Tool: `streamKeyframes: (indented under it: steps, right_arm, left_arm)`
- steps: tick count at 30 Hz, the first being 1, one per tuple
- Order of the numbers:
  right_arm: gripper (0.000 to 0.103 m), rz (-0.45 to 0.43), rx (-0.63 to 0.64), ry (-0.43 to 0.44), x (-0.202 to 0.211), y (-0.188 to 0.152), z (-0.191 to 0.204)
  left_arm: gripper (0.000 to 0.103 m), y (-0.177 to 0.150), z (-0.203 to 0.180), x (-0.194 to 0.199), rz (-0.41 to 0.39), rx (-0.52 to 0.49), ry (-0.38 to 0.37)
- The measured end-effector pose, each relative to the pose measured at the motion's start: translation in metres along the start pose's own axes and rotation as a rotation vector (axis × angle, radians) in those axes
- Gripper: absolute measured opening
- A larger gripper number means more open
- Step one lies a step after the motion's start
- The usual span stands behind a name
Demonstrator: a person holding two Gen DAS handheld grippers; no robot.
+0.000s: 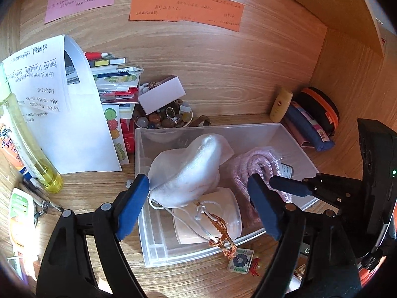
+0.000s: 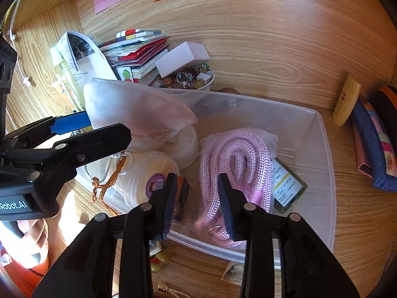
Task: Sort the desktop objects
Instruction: 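Place the cloth pouch and blue card pack into the clear box and release, then withdraw both open grippers from the clear box toward the table items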
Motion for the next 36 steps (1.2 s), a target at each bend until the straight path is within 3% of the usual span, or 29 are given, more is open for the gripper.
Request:
streamKeyframes:
  steps: [8, 13, 28, 36]
  right_arm:
    - [0.063, -0.076, 0.012, -0.051, 0.029, -0.003, -0.001]
    - [0.073, -0.099, 0.0, -0.06, 0.045, -0.011, -0.004]
    - [0.077, -0.131, -0.031, -0.141, 0.082, -0.055, -0.021]
    - [0.078, -0.092, -0.076, -0.157, 0.082, -0.079, -0.043]
  left_arm:
    - [0.091, -0.006, -0.002, 0.024, -0.031, -0.009, 0.026]
    - [0.094, -0.015, -0.001, 0.037, -0.029, -0.008, 0.04]
    - [0.094, -0.067, 0.014, 0.048, 0.056, -0.007, 0.144]
    - [0.094, -0.103, 0.021, 0.042, 0.127, 0.023, 0.182]
Point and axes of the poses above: each gripper's, at about its wrist camera, not at the fingertips, and x roughly against the way its jaws point, z to its left, y to its top, the point moved 2 cm from there along -x, roughly the way its jaws point, and after that the axes turned 2 degrees about y, right-handed, at the moved point
